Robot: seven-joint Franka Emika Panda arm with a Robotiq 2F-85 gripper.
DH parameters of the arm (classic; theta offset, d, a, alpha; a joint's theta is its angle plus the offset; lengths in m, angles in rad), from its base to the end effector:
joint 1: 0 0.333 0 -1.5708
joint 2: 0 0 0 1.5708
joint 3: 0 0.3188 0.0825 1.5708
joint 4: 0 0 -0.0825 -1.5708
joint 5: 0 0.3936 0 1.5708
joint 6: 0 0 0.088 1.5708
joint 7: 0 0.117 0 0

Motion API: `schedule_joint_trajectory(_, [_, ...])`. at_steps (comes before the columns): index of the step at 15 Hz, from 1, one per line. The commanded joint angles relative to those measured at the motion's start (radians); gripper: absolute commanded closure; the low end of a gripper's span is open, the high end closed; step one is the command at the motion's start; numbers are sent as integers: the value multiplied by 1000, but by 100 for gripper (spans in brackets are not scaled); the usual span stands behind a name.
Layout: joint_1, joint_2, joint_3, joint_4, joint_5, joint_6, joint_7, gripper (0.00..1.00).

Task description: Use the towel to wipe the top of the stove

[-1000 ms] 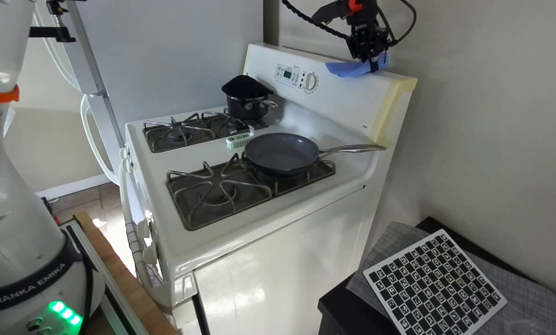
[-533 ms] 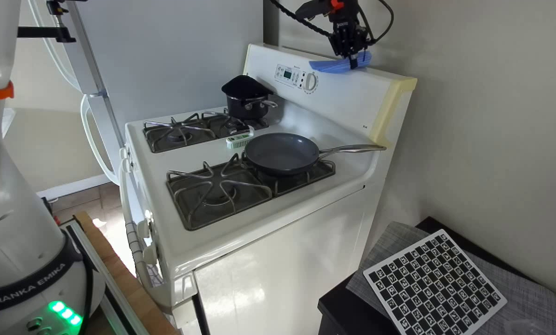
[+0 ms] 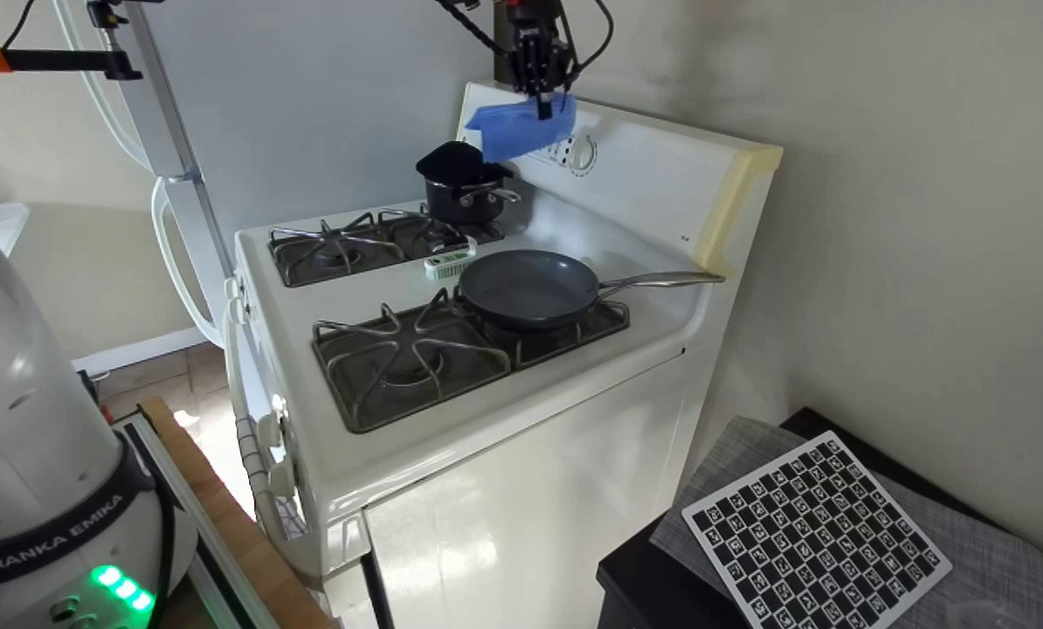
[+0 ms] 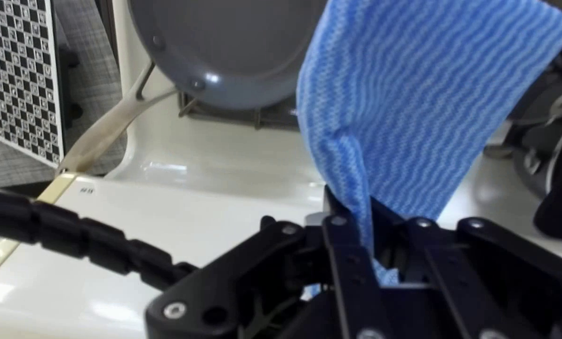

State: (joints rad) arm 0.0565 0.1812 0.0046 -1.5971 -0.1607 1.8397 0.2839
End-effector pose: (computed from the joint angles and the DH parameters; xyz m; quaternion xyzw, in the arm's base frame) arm 0.6357 0.0244 0.5211 0.9923 -0.0920 0.0435 0.0712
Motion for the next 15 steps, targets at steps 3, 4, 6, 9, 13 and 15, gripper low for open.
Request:
schedule_joint_trajectory(3, [40, -121, 47, -198, 61, -170, 87, 100])
schedule_joint_trajectory(4, [44, -127, 54, -225, 71, -183, 101, 100])
schedule_joint_trajectory(6, [49, -129, 65, -261, 94, -207, 122, 100])
schedule_joint_trajectory(9, [50, -98, 69, -232, 77, -199, 108, 100])
schedule_joint_trajectory(13, [51, -99, 70, -246, 80, -199, 110, 100])
schedule_joint_trajectory(15, [73, -112, 92, -299, 73, -185, 110, 100])
